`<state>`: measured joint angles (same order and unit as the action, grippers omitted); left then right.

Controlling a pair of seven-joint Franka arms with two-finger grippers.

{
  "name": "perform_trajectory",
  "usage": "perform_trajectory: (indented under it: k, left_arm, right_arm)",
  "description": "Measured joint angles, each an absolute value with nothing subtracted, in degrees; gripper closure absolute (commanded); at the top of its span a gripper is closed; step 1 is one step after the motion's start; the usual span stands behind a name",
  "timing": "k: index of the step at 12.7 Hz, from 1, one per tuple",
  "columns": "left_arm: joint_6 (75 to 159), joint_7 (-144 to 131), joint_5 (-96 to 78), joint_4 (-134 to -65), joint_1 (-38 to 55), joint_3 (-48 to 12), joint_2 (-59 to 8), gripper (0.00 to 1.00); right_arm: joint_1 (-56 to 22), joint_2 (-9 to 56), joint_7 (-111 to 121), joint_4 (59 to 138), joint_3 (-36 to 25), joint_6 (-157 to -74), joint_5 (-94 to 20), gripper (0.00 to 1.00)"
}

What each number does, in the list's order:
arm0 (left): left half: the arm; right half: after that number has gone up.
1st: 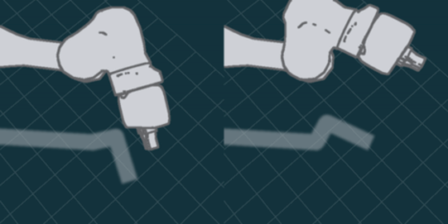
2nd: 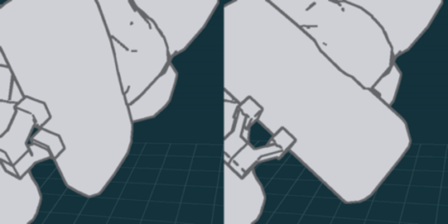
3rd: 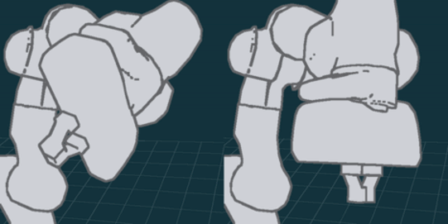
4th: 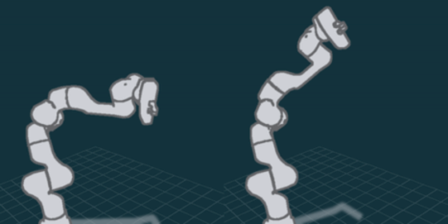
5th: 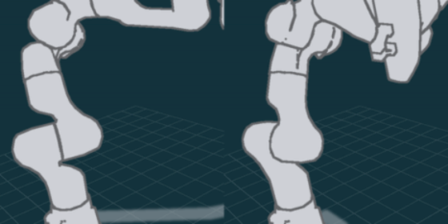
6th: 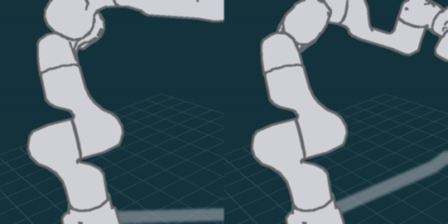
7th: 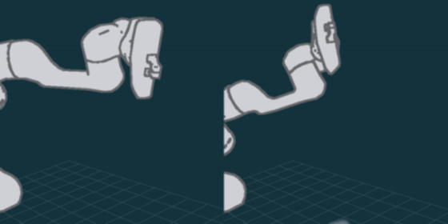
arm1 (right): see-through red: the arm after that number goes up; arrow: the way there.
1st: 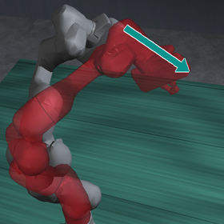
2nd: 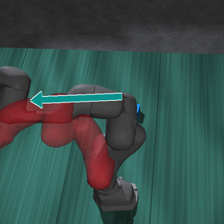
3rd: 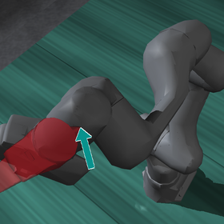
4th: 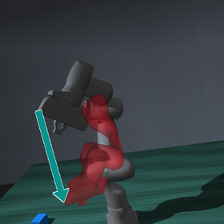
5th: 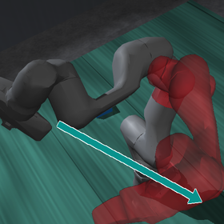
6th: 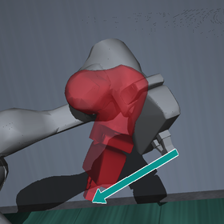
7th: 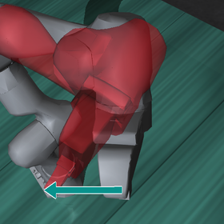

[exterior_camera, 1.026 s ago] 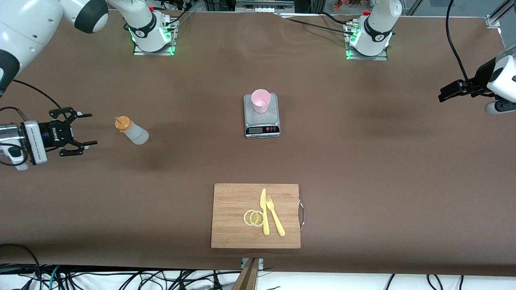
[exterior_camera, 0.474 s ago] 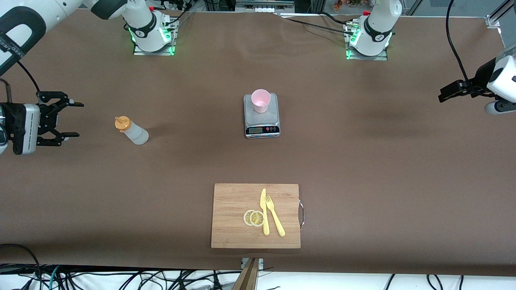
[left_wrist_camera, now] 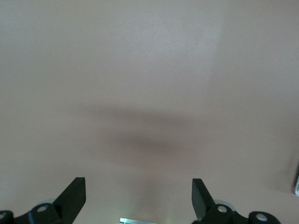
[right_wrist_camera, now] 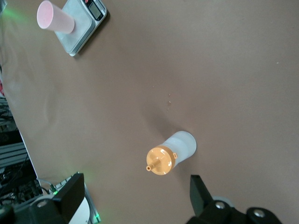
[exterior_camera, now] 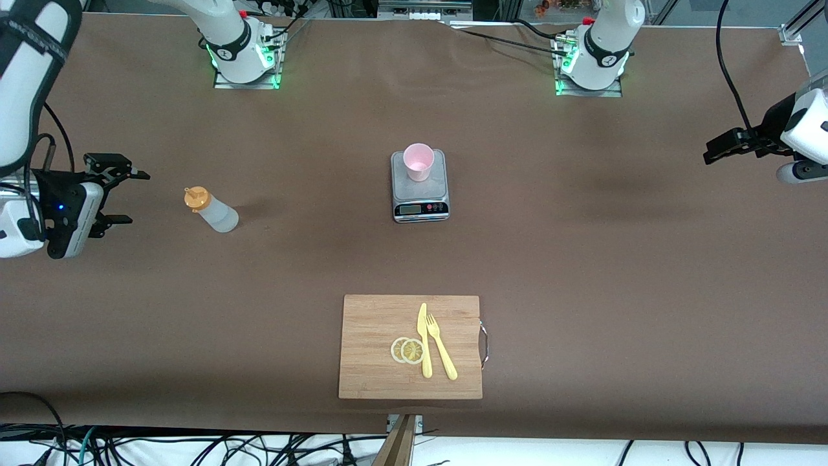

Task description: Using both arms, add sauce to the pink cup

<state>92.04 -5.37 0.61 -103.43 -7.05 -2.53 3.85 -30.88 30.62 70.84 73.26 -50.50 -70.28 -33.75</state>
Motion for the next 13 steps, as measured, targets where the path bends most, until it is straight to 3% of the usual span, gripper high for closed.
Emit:
perform_trajectory:
  k: [8, 13]
  left_arm:
    - [94.59, -5.32, 0.61, -103.3, -6.84, -2.61, 3.86, 0.0]
    - [95.16, -5.3, 0.61, -101.58, -6.77, -2.66, 3.82, 0.0]
  right_arm:
    - [-16.93, 14.77, 43.33, 83.13, -23.32, -81.71, -10.01, 0.0]
    - [-6.67, 6.28, 17.81, 95.22, -10.24, -88.6, -1.31, 0.0]
